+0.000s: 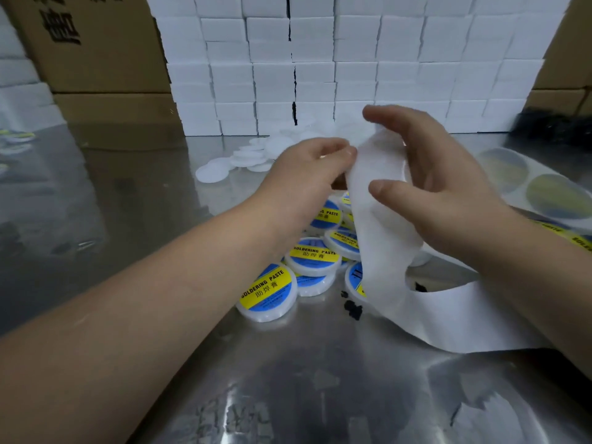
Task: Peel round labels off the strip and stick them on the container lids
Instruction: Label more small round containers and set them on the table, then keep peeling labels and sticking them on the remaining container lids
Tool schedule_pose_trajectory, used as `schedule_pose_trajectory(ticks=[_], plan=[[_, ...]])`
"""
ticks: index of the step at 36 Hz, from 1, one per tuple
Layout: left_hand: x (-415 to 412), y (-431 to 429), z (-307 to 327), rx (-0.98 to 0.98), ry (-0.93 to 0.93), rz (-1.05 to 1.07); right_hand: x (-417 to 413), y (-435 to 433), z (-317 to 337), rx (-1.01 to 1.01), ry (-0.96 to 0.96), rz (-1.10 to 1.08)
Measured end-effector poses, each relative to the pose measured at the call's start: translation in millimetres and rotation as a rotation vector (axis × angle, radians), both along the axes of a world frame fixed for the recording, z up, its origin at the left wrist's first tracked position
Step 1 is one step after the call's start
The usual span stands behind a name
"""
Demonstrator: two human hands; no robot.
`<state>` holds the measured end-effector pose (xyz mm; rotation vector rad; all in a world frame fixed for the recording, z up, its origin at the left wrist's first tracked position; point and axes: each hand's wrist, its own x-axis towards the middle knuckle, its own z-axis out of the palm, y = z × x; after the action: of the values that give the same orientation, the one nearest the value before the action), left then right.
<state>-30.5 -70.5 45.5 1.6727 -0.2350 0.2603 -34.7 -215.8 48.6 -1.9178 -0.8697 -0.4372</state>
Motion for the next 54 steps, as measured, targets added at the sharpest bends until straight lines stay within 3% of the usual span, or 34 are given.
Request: schedule_pose_trajectory(ticks=[3,7,12,15,21,29,37,43,46,51,54], plan=[[4.2,2.2,1.0,-0.171,0.040,0.041,-0.8,-0.5,-0.7,0.143,0.029,-0.030],[7.8,5.6,4.4,-0.399,0.114,0.087,4.1,-4.4,5.6,0.306,-0.062,-0.321],[6.7,5.6,8.2,-0.533,0.157,0.100,21.2,-12.8,9.8,0.051,0.234,-0.448],[4.3,6.7,12.1,-0.554,0.166,0.087,27.4,-13.5,8.9,0.033,0.349,-0.450],[1.0,8.2,12.2,-0.364,0.168,0.076,27.4,-16.6,21.5,0.230,0.543,-0.403],[-0.9,3.7,1.6,0.119,-0.074,0.099,21.6,-17.3,31.3,0.516,0.780,-0.216],[-2.8,3.7,-1.9,0.565,-0.092,-0.005,16.1,-12.2,30.8,0.527,0.764,-0.165],[-3.4,0.2,-6.2,0.727,-0.094,-0.033,15.7,-7.6,21.4,0.529,0.711,-0.063],[-1.9,-0.2,-4.0,0.637,-0.076,-0.006,15.8,-5.3,18.7,0.550,0.698,-0.023],[-1.9,0.0,3.5,0.231,0.029,0.083,16.7,-4.8,18.8,0.623,0.606,-0.099],[-1.4,2.1,7.5,0.094,0.157,0.043,17.5,-5.7,21.5,0.697,0.556,-0.112]])
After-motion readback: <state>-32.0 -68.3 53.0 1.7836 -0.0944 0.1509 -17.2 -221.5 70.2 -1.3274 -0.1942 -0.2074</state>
